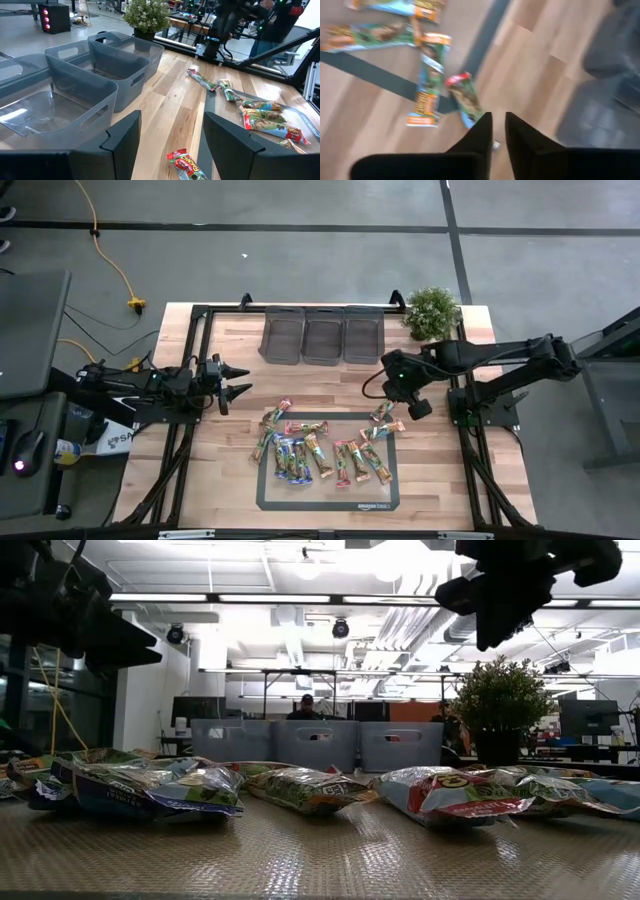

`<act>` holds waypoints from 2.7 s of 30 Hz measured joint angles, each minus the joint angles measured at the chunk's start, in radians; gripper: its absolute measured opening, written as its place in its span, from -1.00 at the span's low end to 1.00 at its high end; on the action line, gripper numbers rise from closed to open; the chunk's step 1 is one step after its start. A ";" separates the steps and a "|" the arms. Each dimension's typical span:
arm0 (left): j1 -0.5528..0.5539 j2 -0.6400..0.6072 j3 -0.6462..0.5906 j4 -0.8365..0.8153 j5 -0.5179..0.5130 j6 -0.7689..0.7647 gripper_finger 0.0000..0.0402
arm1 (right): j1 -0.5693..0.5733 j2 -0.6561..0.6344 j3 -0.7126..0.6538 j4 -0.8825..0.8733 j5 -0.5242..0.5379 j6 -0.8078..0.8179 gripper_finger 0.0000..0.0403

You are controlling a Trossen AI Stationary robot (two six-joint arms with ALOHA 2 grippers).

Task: Pick and place Granola Bars by type
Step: Put the red granola bar into the right black bin

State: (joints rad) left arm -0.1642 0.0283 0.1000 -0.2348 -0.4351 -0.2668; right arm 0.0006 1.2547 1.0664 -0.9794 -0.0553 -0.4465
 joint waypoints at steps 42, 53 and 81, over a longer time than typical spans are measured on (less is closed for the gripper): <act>0.000 0.000 0.000 0.000 0.000 0.000 0.05 | -0.138 0.244 -0.178 0.039 -0.124 -0.156 0.03; 0.000 0.000 0.000 0.000 0.000 0.000 0.05 | -0.116 0.063 -0.314 0.281 -0.068 -0.216 0.03; 0.000 0.000 0.000 0.000 0.000 0.000 0.05 | -0.036 0.237 -0.364 0.478 -0.071 -0.292 0.02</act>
State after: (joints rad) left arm -0.1642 0.0281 0.0998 -0.2344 -0.4351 -0.2668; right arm -0.0350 1.4921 0.7021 -0.5017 -0.1265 -0.7381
